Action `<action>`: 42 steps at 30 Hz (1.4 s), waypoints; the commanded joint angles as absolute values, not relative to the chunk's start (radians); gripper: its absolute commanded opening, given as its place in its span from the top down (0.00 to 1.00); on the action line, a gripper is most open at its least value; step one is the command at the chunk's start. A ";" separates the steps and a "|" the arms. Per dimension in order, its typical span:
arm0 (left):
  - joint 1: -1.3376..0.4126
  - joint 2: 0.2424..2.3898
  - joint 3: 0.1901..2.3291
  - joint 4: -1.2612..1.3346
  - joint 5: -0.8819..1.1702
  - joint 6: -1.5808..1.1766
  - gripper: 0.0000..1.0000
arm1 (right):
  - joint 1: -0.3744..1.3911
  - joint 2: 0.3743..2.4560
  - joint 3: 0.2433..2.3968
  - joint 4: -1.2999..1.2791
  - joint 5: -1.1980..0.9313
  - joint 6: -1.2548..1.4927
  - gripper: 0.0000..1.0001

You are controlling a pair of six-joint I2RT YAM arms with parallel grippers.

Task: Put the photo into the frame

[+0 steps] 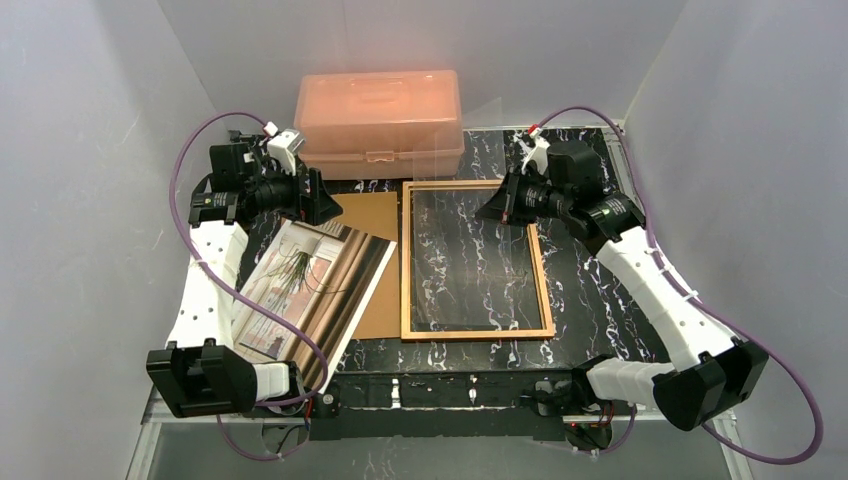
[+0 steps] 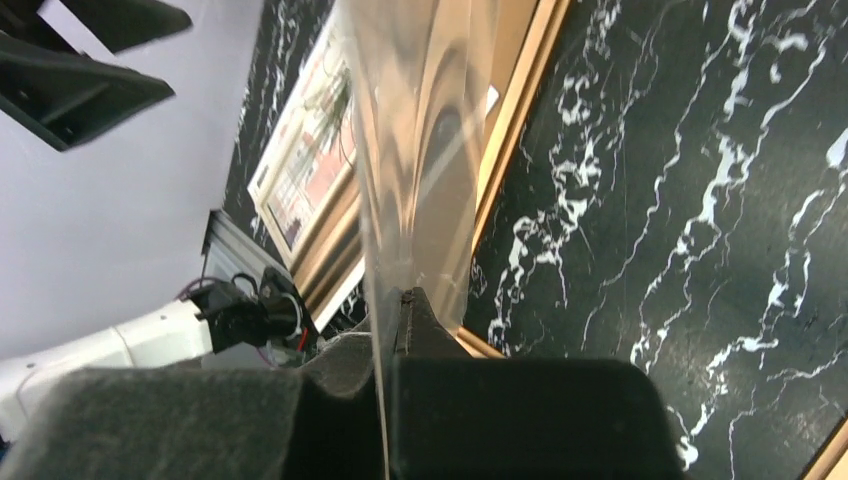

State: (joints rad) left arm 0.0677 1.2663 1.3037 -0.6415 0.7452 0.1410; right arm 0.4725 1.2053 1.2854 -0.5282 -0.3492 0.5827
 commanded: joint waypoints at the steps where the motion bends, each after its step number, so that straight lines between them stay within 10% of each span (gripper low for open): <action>1: 0.061 1.223 1.296 -0.678 0.716 0.215 0.11 | 0.469 1.219 1.328 -0.603 -0.429 0.540 0.99; 42: 0.014 1.232 1.282 -0.701 0.705 0.232 0.12 | 0.318 1.297 1.150 -0.509 -0.613 0.525 0.99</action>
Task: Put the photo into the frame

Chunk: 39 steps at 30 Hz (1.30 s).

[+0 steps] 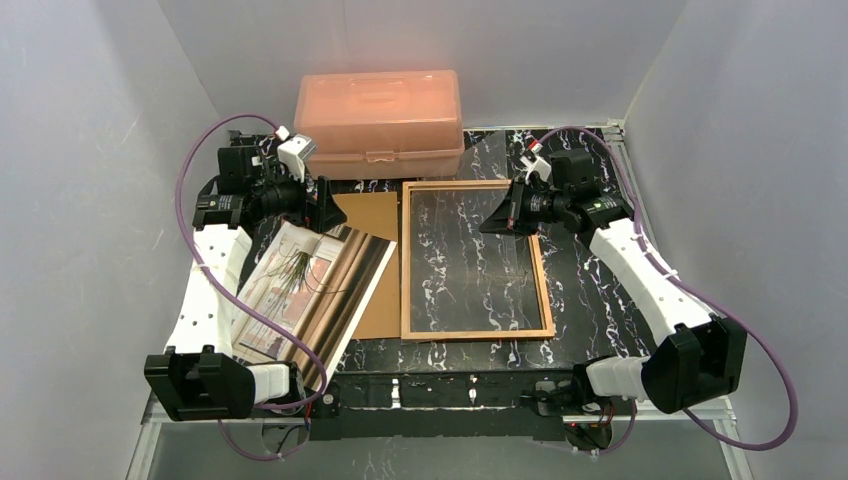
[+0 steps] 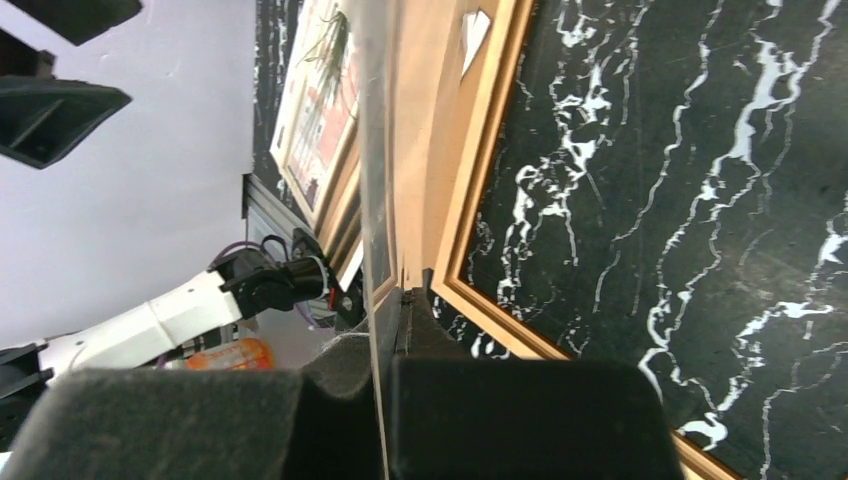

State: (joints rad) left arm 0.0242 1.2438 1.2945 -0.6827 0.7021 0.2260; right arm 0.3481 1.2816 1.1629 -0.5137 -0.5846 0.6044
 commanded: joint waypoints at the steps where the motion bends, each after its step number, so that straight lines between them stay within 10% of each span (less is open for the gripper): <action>1: 0.014 1.233 1.283 -0.701 0.703 0.233 0.12 | 0.312 1.301 1.142 -0.499 -0.618 0.525 0.99; 39: -0.220 1.396 1.170 -0.607 0.618 0.210 0.21 | 0.276 1.479 1.126 -0.468 -0.372 0.285 0.99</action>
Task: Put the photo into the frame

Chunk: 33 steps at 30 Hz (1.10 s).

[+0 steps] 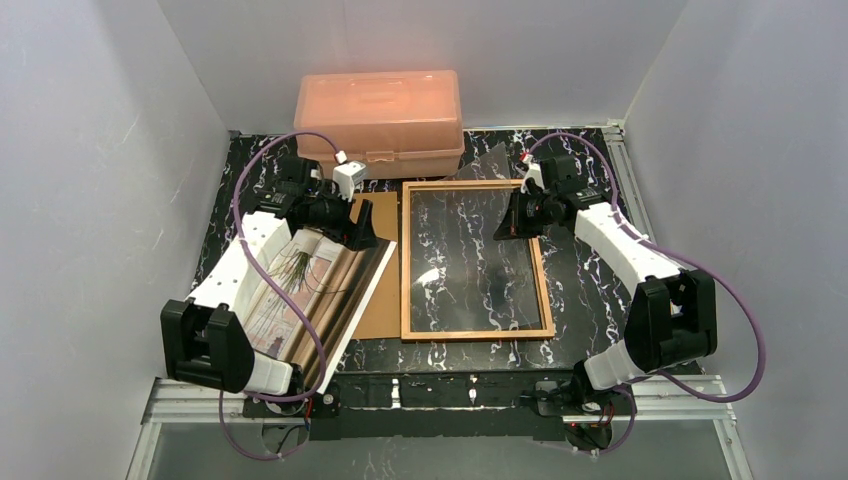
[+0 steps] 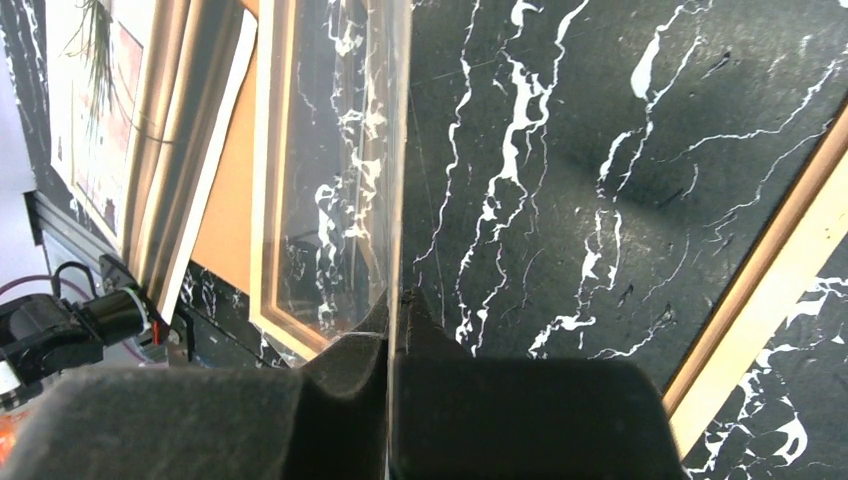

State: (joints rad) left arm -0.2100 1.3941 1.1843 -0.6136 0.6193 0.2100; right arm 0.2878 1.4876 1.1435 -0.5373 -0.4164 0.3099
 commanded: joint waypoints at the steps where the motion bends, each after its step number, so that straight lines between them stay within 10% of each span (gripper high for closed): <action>1: -0.223 1.398 1.170 -0.606 0.616 0.211 0.21 | 0.274 1.476 1.121 -0.460 -0.363 0.285 0.99; 33: -0.274 1.499 1.125 -0.482 0.545 0.140 0.23 | 0.221 1.610 1.221 -0.497 -0.504 0.166 0.99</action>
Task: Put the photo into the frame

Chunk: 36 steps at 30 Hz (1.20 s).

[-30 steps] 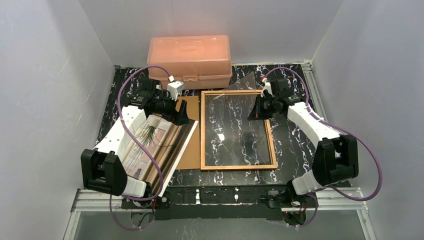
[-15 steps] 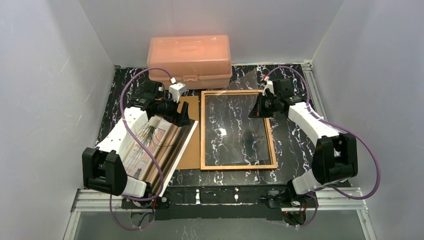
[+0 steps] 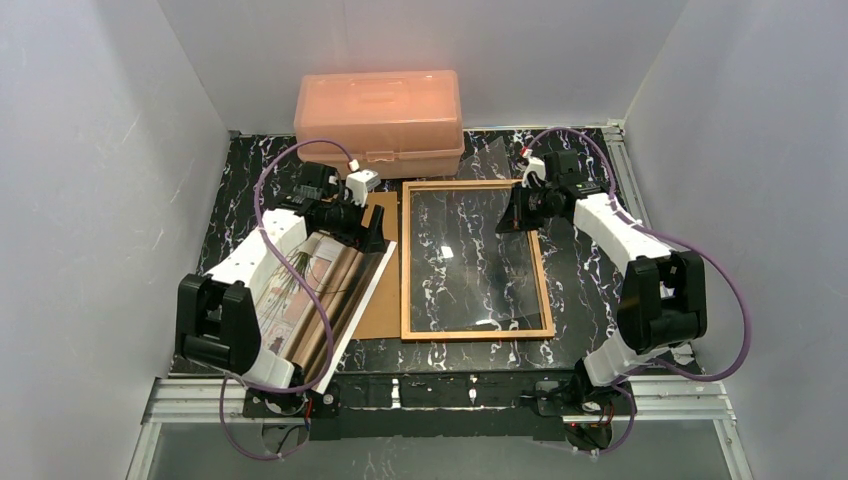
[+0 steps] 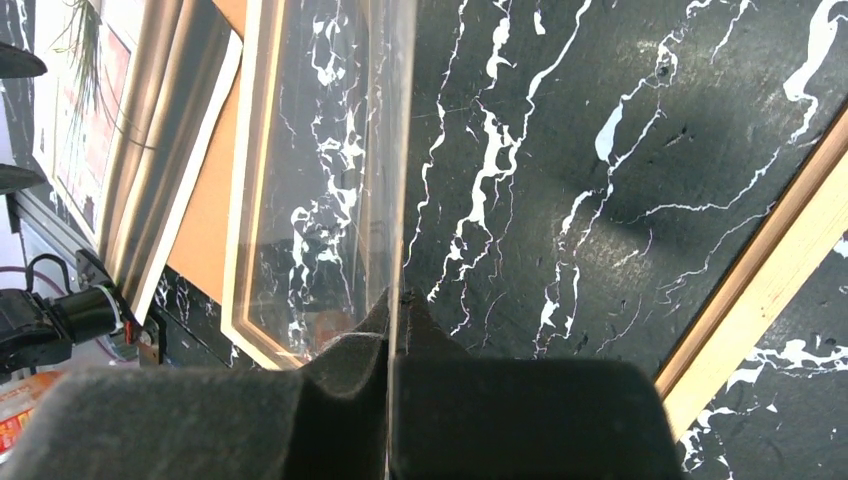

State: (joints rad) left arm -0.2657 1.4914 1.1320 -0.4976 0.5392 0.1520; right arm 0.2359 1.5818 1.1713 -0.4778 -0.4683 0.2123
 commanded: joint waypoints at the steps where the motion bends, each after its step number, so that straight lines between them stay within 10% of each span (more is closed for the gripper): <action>1: -0.275 1.506 1.121 -0.471 0.545 0.133 0.23 | 0.220 1.615 1.223 -0.498 -0.509 0.165 0.99; 36: -0.291 1.657 1.073 -0.321 0.537 0.073 0.16 | 0.190 1.652 1.230 -0.458 -0.520 0.179 0.99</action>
State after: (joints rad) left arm -0.2852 1.6604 1.0748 -0.3218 0.5304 0.0818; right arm 0.2031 1.6409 1.1877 -0.4759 -0.5270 0.1982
